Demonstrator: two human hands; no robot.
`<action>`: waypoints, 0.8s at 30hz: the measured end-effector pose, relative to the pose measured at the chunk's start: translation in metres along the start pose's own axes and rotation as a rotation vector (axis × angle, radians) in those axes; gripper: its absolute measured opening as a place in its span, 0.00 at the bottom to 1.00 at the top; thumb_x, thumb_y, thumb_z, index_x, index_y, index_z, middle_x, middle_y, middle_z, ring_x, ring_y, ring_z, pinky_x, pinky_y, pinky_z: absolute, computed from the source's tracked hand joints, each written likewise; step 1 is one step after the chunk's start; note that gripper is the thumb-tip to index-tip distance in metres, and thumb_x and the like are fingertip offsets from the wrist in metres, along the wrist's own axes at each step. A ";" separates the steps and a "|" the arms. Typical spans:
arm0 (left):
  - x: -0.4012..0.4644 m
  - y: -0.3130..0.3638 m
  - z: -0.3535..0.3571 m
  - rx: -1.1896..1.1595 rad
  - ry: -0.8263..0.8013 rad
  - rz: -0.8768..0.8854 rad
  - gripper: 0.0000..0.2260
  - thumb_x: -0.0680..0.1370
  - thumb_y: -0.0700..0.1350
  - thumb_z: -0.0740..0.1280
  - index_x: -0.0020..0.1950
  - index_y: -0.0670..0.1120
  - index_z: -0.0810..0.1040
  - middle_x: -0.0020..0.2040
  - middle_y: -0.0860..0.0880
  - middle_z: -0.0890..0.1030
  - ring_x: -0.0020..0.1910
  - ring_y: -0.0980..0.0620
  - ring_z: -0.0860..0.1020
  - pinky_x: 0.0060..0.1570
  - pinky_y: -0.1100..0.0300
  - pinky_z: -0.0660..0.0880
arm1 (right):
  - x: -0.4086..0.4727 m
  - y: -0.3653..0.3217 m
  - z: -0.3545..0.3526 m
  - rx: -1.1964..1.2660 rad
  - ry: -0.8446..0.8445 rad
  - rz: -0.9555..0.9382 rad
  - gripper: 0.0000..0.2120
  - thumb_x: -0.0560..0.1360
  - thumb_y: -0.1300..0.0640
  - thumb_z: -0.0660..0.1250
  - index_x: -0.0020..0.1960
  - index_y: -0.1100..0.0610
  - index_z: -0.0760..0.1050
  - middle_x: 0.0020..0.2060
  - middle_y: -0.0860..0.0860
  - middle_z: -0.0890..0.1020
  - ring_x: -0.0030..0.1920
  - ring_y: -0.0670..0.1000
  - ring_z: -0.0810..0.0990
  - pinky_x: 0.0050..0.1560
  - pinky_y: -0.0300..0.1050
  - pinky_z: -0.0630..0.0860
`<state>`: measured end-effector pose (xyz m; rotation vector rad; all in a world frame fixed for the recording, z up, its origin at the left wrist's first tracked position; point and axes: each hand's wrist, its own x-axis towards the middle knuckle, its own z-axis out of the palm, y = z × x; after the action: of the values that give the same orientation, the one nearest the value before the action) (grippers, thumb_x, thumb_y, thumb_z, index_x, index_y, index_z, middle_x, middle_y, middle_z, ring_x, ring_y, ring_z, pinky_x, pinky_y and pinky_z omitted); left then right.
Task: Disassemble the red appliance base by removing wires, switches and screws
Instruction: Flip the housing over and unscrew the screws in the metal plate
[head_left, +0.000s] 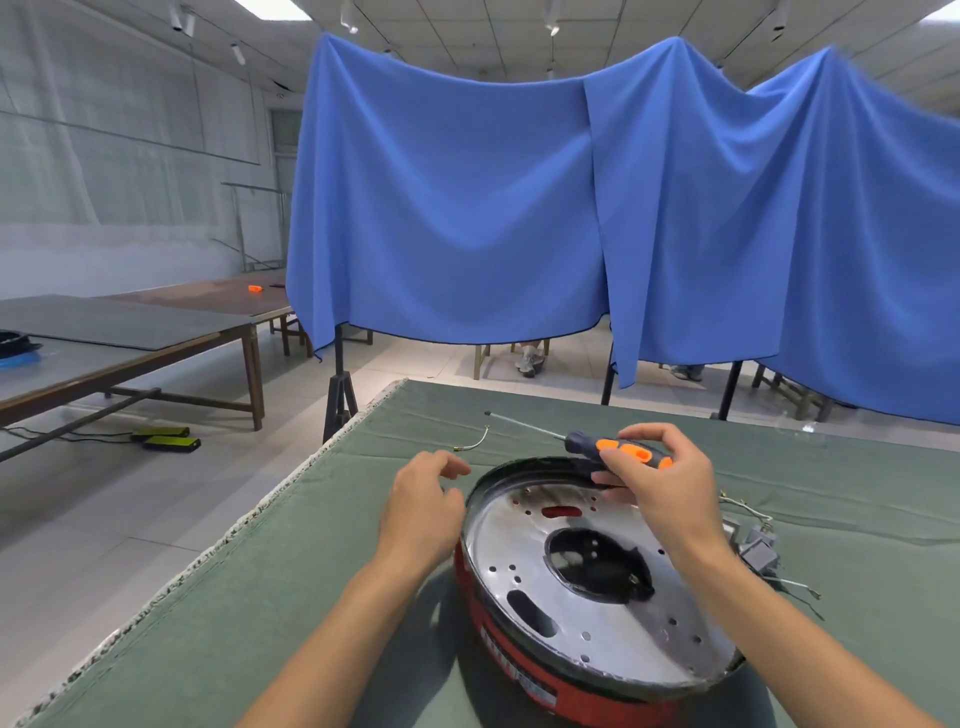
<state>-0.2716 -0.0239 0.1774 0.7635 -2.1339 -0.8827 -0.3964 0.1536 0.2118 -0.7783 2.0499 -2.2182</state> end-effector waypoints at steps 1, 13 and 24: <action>0.000 0.005 0.001 -0.057 -0.043 0.016 0.10 0.76 0.40 0.63 0.52 0.51 0.79 0.51 0.56 0.78 0.45 0.55 0.76 0.47 0.60 0.71 | -0.001 -0.005 -0.003 0.012 0.006 -0.021 0.09 0.72 0.64 0.73 0.49 0.55 0.77 0.35 0.56 0.85 0.35 0.55 0.85 0.34 0.45 0.82; -0.007 0.019 0.016 -0.040 -0.228 -0.106 0.26 0.74 0.28 0.53 0.69 0.44 0.70 0.67 0.46 0.74 0.65 0.47 0.70 0.58 0.61 0.67 | -0.015 -0.046 -0.018 -0.039 0.205 -0.351 0.11 0.67 0.52 0.72 0.42 0.52 0.69 0.34 0.58 0.80 0.26 0.52 0.75 0.24 0.38 0.71; 0.007 0.034 0.005 0.343 -0.383 -0.207 0.09 0.73 0.42 0.59 0.33 0.46 0.64 0.32 0.47 0.70 0.33 0.47 0.69 0.33 0.60 0.61 | -0.020 -0.020 -0.023 0.069 0.143 -0.210 0.01 0.76 0.60 0.69 0.46 0.57 0.79 0.35 0.54 0.85 0.29 0.59 0.83 0.26 0.44 0.78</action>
<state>-0.2875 -0.0072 0.2032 1.0730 -2.6237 -0.8286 -0.3810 0.1842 0.2236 -0.8911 2.0233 -2.5100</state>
